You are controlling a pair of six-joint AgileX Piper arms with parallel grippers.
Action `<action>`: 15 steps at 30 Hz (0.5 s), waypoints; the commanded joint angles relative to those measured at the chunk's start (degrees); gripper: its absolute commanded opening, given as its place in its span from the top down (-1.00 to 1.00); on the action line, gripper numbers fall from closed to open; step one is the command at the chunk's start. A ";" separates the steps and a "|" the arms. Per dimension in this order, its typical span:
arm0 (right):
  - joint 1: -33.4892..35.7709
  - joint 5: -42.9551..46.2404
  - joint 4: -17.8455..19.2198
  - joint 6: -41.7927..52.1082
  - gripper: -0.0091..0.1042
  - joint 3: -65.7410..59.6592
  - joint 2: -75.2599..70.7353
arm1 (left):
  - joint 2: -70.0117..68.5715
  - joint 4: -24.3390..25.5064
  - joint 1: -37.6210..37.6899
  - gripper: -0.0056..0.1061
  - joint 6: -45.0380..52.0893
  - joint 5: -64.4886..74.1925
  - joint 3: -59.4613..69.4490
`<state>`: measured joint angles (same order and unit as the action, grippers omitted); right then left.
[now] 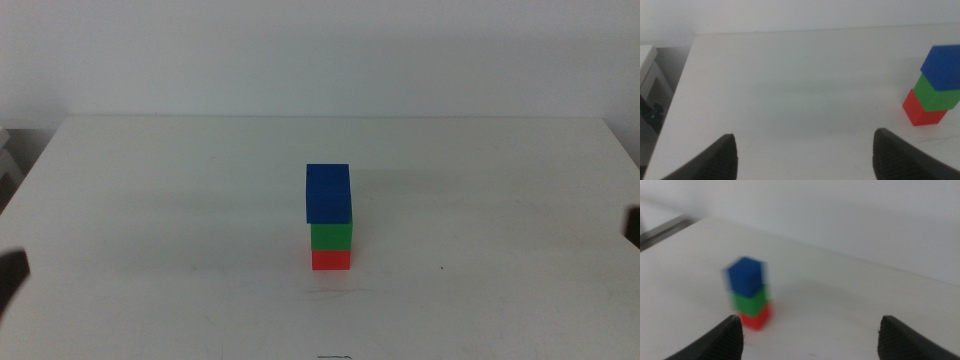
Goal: Stack red cubes first, then green, then blue cubes in a specific spot.
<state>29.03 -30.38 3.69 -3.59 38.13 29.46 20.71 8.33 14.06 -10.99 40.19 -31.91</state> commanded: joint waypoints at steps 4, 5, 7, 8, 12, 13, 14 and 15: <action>-12.55 12.11 0.73 0.57 -0.72 -13.68 -11.04 | -7.26 0.55 0.03 -0.73 -0.35 -11.83 9.43; -14.74 12.37 0.67 0.57 -0.72 -16.63 -13.51 | -8.38 0.50 0.03 -0.73 -0.35 -13.18 11.10; -18.42 12.25 0.67 0.57 -0.72 -21.59 -18.22 | -10.98 0.38 0.03 -0.73 -0.35 -15.98 15.23; -20.27 12.25 0.67 0.57 -0.72 -24.09 -20.42 | -11.95 0.38 0.03 -0.73 -0.35 -17.00 16.86; -25.82 12.13 0.68 0.57 -0.72 -31.67 -27.18 | -15.91 0.38 0.03 -0.73 -0.35 -20.78 23.91; -26.84 12.13 0.68 0.57 -0.72 -33.17 -28.66 | -16.70 0.38 0.03 -0.73 -0.35 -21.67 25.43; -27.67 12.13 0.68 0.57 -0.72 -34.50 -29.99 | -17.46 0.38 0.03 -0.73 -0.35 -22.40 26.84; -28.25 12.19 0.68 0.57 -0.72 -35.65 -31.19 | -18.07 0.38 0.03 -0.73 -0.35 -23.16 27.90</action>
<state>2.00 -23.17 3.87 -3.59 2.63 -0.20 2.67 8.58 14.06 -10.99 23.04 -3.84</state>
